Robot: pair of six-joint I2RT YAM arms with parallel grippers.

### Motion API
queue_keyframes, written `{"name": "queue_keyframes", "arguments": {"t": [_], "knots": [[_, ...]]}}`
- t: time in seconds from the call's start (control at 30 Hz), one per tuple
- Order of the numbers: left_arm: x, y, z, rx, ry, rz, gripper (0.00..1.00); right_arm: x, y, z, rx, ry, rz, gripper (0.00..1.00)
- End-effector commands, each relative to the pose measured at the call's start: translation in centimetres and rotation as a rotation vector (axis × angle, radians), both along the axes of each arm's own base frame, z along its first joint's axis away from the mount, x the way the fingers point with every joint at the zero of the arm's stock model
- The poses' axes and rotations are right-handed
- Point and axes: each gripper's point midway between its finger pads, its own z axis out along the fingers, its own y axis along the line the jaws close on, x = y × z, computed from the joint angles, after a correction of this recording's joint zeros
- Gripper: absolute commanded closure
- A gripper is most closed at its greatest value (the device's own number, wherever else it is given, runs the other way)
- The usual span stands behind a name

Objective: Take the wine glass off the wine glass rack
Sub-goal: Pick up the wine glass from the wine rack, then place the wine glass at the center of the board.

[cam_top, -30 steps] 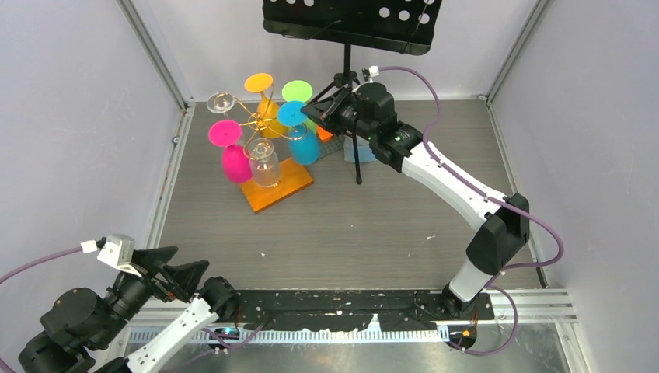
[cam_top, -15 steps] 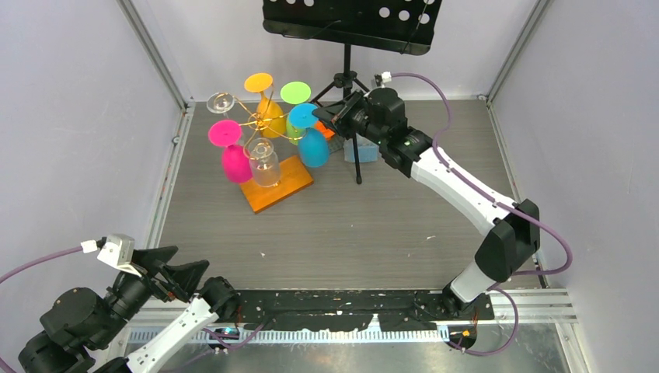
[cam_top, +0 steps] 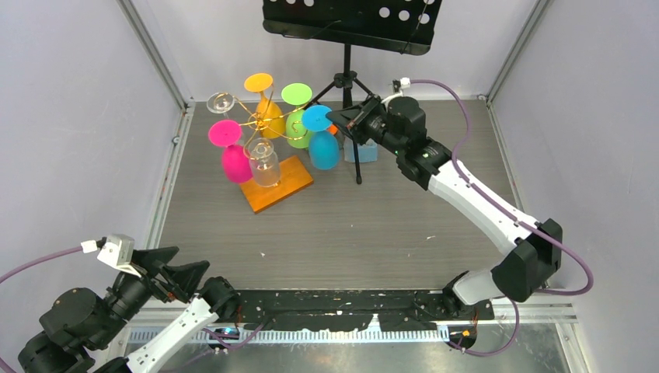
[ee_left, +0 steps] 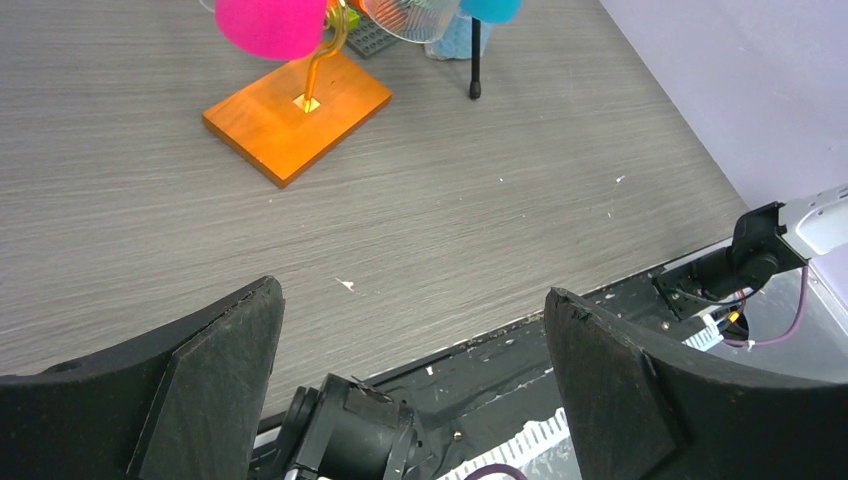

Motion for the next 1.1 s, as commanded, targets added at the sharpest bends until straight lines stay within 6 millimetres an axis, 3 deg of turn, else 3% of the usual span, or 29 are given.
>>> {"name": "queue_keyframes", "arguments": {"t": [0.0, 0.23, 0.63, 1.07], "knots": [[-0.2, -0.6, 1.2, -0.039, -0.005, -0.028, 0.01, -1.5, -2.2, 3.7, 0.064, -0.097, -0.030, 0.94], [0.2, -2.3, 0.9, -0.024, 0.030, -0.083, 0.01, -4.3, -5.3, 3.8, 0.050, -0.143, -0.048, 0.94], [1.6, -6.9, 1.3, -0.042, 0.070, -0.207, 0.01, -9.2, -8.5, 1.0, -0.106, -0.241, 0.018, 0.94], [1.7, -13.2, 2.1, -0.160, 0.147, -0.433, 0.01, -14.3, -8.3, -0.6, -0.262, -0.479, 0.240, 0.94]]}}
